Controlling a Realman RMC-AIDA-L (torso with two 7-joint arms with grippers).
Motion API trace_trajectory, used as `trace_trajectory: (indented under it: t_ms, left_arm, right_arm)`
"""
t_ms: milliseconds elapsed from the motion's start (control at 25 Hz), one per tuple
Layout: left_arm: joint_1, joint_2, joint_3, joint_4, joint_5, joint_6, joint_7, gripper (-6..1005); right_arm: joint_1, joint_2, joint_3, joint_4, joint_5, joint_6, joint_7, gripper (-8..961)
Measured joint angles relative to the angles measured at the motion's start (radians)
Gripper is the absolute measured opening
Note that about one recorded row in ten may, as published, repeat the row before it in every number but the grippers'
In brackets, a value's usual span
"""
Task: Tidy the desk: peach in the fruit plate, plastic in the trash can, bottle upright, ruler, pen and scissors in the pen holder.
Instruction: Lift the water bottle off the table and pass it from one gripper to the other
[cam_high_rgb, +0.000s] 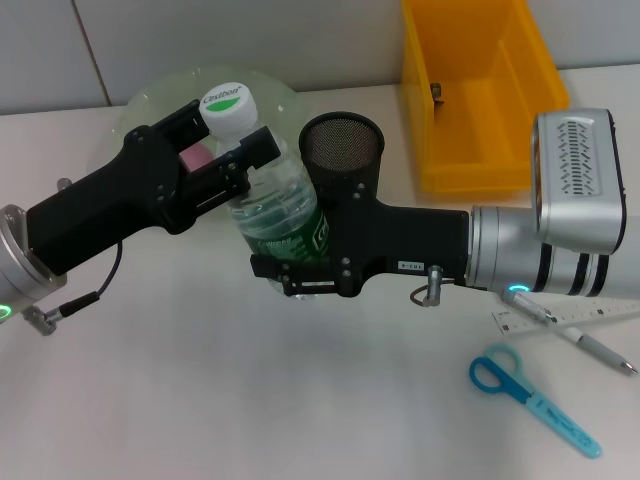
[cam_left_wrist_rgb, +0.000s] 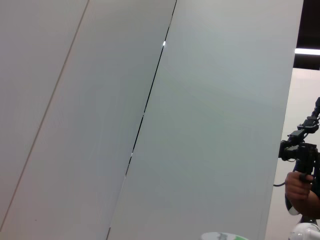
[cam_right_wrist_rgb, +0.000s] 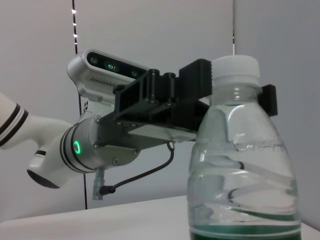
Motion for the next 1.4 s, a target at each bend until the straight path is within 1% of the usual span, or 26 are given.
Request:
trace_trajectory:
  t_ms: [120, 400, 1280, 1400]
  left_arm:
    - [0.000, 0.001, 0.000, 0.000, 0.002, 0.000, 0.000, 725]
    - [-0.003, 0.001, 0.005, 0.000, 0.008, 0.001, 0.000, 612]
    - [0.002, 0.001, 0.005, 0.002, 0.000, -0.003, 0.012, 606]
    - [0.002, 0.002, 0.005, 0.002, 0.000, -0.003, 0.012, 553]
  right_arm:
    - [0.000, 0.000, 0.000, 0.000, 0.000, 0.001, 0.001, 768]
    - [0.000, 0.000, -0.010, 0.000, 0.001, -0.001, 0.002, 768]
    - [0.000, 0.000, -0.011, 0.000, 0.001, -0.005, 0.006, 768]
    - [0.000, 0.000, -0.019, 0.000, 0.001, -0.006, 0.016, 769]
